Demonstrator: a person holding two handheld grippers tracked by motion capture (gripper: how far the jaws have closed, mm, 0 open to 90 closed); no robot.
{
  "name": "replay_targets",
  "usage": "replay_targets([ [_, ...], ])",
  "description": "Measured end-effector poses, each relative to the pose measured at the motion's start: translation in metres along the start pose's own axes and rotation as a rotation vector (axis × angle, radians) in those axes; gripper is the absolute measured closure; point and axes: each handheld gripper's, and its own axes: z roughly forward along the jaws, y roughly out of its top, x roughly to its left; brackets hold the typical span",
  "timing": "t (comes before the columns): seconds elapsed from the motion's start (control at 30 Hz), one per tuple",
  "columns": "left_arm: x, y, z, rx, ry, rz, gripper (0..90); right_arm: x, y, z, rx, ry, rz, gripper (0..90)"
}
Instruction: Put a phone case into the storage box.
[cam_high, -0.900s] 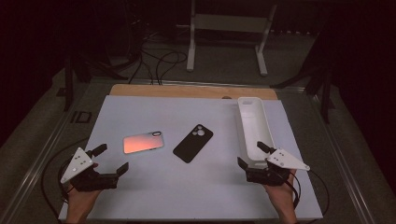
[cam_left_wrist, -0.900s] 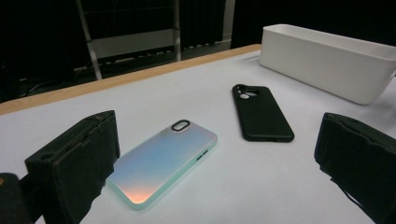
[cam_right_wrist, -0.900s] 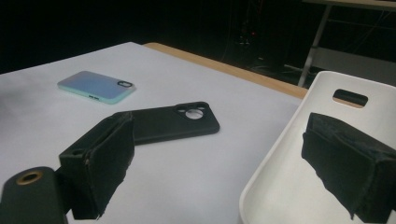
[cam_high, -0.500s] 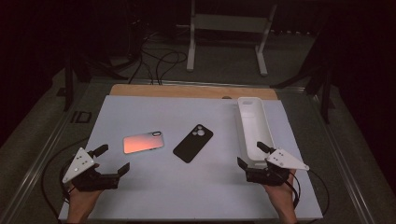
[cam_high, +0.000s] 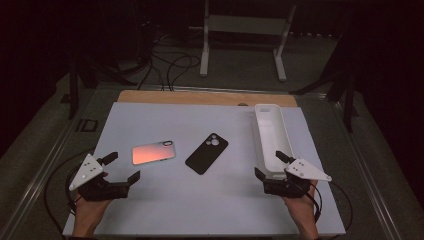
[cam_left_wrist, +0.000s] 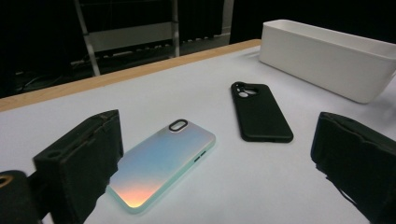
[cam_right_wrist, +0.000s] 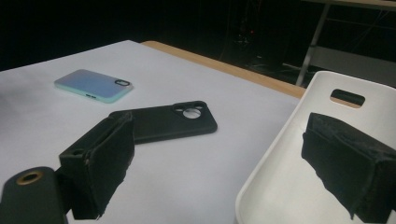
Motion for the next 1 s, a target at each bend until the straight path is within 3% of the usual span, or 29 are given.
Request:
replay_targets([
  [0.2,0.012,0.005,0.002,0.034,0.008,-0.019,7.9,0.000,0.001,-0.001,-0.004,-0.002,-0.002,9.5],
  [0.27,0.016,0.008,0.004,0.046,0.036,-0.012,12.6,0.000,0.001,0.000,-0.003,-0.002,-0.003,9.5],
  [0.3,0.017,0.009,0.004,0.052,0.053,-0.002,19.6,0.000,0.001,0.001,-0.002,-0.001,-0.002,9.5],
  [0.33,0.019,0.010,0.005,0.063,0.065,0.011,19.6,0.000,0.001,0.001,-0.002,-0.001,-0.002,9.5],
  [0.43,0.030,0.015,0.012,0.098,0.060,0.010,41.4,0.002,0.001,0.002,0.003,0.002,-0.006,9.5],
  [0.47,0.034,0.016,0.015,0.112,0.064,0.002,53.9,0.002,0.001,0.003,0.002,0.002,-0.010,9.5],
  [0.5,0.038,0.017,0.017,0.111,0.059,-0.006,53.9,0.002,0.001,0.003,0.002,0.002,-0.010,9.5],
  [0.53,0.042,0.018,0.020,0.107,0.053,-0.010,67.0,0.002,0.002,0.003,0.002,0.003,-0.013,9.5],
  [0.6,0.047,0.021,0.026,0.109,0.068,-0.009,70.7,0.002,0.002,0.003,0.001,0.002,-0.013,9.5],
  [0.63,0.049,0.022,0.029,0.110,0.076,-0.004,81.4,0.002,0.002,0.003,0.002,0.002,-0.011,9.5],
  [0.77,0.060,0.023,0.044,0.138,0.097,-0.015,89.8,0.002,0.002,0.004,0.005,0.002,-0.013,9.5],
  [0.87,0.067,0.020,0.058,0.180,0.120,-0.019,90.0,0.003,0.002,0.005,0.004,0.005,-0.018,9.6],
  [1.0,0.075,0.015,0.075,0.229,0.113,-0.017,90.0,0.003,0.003,0.007,0.003,0.007,-0.026,9.5],
])
